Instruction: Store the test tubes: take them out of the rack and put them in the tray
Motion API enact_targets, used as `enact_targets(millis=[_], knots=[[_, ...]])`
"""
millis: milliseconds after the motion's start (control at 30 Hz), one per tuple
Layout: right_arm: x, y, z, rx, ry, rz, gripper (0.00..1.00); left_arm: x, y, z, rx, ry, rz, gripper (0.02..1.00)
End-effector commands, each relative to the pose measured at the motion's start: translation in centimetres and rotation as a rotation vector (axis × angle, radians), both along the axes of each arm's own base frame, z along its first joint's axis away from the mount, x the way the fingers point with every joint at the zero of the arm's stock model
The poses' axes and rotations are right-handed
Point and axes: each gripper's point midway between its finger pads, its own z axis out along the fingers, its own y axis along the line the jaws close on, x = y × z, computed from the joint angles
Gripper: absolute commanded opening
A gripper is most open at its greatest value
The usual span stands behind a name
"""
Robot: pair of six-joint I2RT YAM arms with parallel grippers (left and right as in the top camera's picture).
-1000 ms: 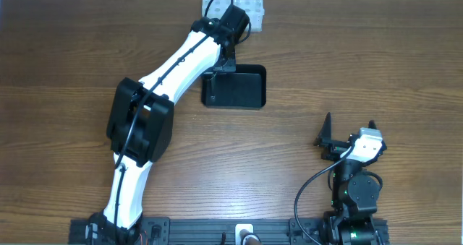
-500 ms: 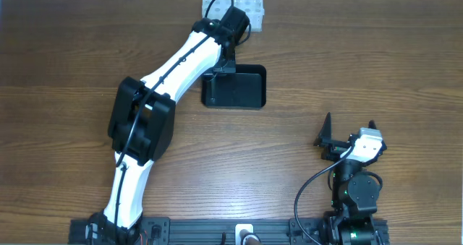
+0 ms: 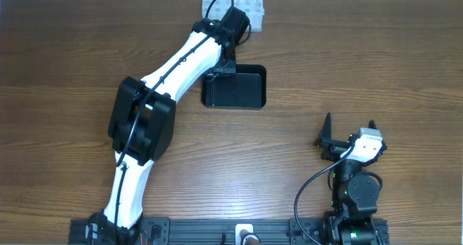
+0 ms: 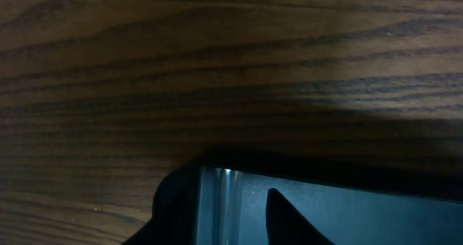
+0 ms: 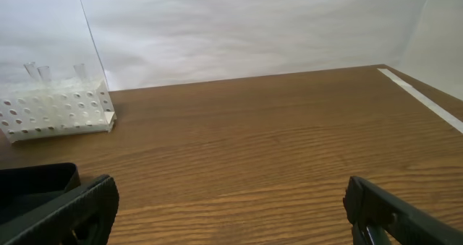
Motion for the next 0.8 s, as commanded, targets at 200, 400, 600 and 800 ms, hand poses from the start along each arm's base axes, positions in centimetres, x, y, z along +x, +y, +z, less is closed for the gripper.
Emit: enact_targets(millis=[200, 400, 600, 800], knots=[[-0.1, -0.3, -0.1, 0.005, -0.003, -0.018, 0.993, 3.6, 1.0, 7.8, -0.011, -0.219, 0.036, 0.351], [-0.1, -0.3, -0.1, 0.005, -0.003, -0.018, 0.991, 8.3, 1.2, 18.1, -0.059, -0.531, -0.008, 0.426], [-0.1, -0.3, -0.1, 0.005, -0.003, -0.018, 0.991, 12.5, 0.3, 21.5, -0.106, -0.713, -0.124, 0.820], [-0.1, -0.3, -0.1, 0.005, -0.003, -0.018, 0.991, 16.1, 0.1, 20.0, -0.163, -0.776, -0.161, 0.853]])
